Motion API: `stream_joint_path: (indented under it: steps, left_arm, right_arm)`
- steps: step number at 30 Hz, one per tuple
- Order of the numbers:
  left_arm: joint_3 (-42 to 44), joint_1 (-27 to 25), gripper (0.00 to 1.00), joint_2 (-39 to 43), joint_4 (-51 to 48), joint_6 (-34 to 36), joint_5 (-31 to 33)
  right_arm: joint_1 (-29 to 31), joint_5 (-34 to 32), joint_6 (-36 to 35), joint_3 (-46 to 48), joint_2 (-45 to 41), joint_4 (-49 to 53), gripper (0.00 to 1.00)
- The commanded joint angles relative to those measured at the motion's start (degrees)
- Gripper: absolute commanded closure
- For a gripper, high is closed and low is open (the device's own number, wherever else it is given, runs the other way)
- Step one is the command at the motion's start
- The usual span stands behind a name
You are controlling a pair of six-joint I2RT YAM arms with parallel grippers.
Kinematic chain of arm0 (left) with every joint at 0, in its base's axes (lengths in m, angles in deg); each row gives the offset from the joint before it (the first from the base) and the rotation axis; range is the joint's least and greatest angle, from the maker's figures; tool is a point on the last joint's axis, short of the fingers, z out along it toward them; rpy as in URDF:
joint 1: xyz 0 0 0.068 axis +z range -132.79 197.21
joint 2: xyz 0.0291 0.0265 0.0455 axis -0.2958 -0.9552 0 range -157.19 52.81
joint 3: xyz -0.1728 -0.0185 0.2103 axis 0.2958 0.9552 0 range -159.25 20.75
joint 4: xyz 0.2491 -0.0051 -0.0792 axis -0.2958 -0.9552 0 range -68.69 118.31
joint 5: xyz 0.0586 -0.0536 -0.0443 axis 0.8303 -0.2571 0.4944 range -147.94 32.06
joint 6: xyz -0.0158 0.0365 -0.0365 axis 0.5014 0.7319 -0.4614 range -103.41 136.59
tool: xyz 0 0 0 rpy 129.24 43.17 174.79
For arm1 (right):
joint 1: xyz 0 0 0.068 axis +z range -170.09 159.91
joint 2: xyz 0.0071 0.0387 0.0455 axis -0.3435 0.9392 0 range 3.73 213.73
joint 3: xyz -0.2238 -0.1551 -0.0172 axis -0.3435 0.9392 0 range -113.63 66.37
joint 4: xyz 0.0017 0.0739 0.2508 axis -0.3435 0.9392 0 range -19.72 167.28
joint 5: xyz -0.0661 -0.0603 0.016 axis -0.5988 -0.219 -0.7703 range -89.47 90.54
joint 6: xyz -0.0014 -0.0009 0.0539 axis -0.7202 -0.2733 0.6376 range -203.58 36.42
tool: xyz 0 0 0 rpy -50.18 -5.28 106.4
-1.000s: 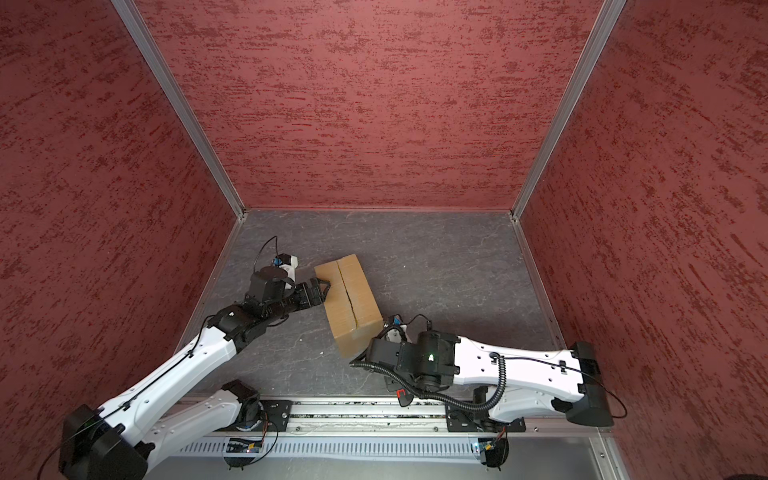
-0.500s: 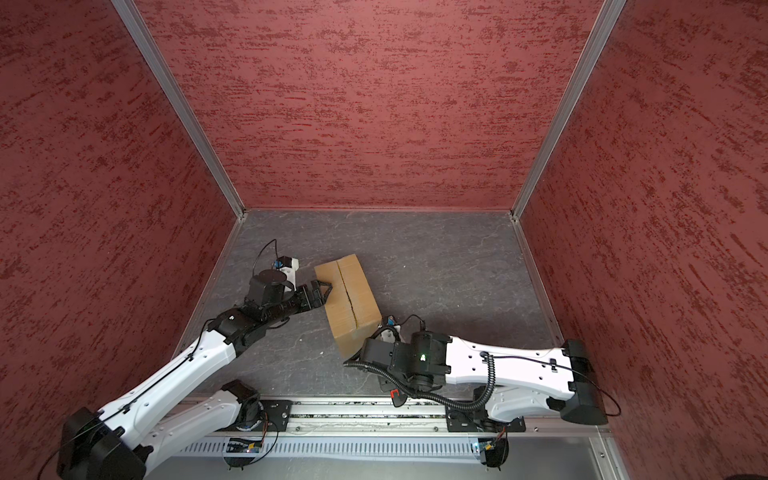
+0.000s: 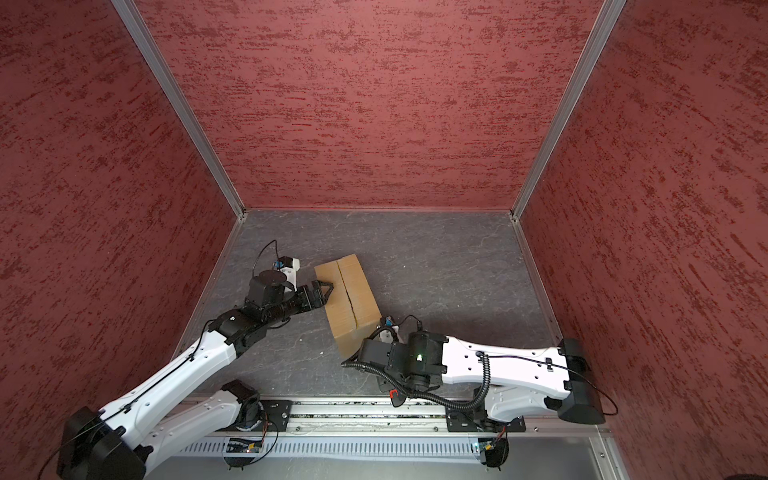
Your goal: Unpack the express box
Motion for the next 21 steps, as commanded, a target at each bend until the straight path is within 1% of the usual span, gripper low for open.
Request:
stream_joint_path:
  steps: [1, 21]
  left_arm:
    - [0.8, -0.16, 0.0, 0.36, 1.35, -0.3, -0.93]
    - [1.99, -0.13, 0.0, 0.1, 2.67, -0.68, -1.6]
  right_arm:
    - [-0.36, -1.49, 0.42, -1.99, -0.09, -0.64, 0.94]
    - [-1.24, -0.87, -1.08, -3.75, 1.87, 0.2, 0.94]
